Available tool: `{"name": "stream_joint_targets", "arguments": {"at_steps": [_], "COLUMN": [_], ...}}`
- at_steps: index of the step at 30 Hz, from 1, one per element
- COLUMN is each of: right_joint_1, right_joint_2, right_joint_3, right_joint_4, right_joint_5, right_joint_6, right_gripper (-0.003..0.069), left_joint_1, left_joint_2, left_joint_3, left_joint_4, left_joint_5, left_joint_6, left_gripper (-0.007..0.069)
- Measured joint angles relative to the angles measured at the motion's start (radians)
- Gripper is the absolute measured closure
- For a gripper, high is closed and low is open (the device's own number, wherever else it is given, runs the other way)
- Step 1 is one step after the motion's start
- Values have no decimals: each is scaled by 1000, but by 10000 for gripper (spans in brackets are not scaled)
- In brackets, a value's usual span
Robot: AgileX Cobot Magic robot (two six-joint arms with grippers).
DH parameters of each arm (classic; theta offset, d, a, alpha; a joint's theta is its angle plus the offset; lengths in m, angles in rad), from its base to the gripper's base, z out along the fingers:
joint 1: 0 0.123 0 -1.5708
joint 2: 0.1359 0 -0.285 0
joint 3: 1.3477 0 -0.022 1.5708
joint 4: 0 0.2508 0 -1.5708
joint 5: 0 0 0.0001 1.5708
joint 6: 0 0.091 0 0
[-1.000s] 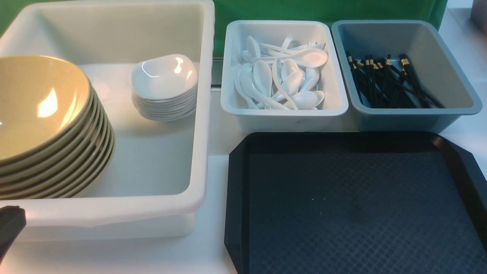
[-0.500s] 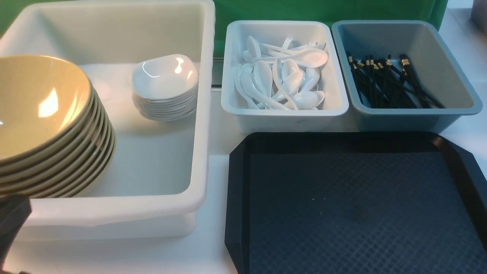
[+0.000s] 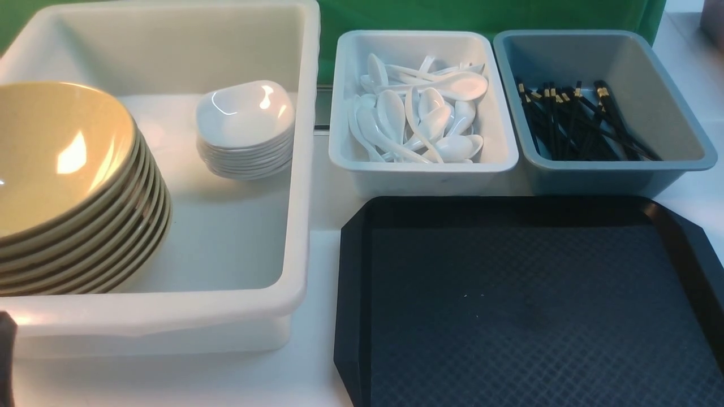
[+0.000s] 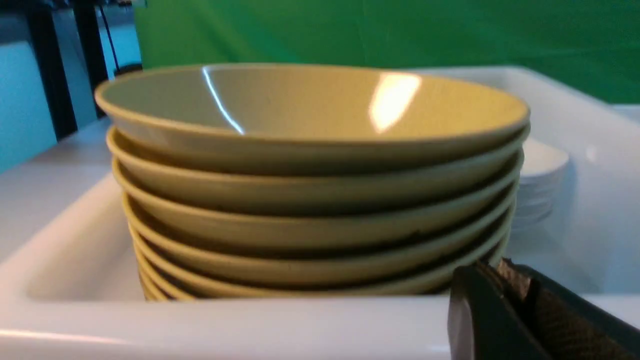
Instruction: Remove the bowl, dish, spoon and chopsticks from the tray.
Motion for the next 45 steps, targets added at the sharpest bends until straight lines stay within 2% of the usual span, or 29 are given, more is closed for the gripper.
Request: {"name": "stream_joint_targets", "arguments": {"at_steps": [6, 45], "right_joint_1": [0, 0], "right_joint_2": [0, 0], "right_joint_3": [0, 0], "right_joint_4": [0, 0], "right_joint_5": [0, 0], "right_joint_6": [0, 0], "right_gripper": [597, 553], "left_joint_1": [-2, -2], "left_joint_2": [0, 0], "left_joint_3": [0, 0], "left_joint_4": [29, 32], "left_joint_5": [184, 186], "left_joint_6": [0, -5], "left_gripper": [633, 633]}}
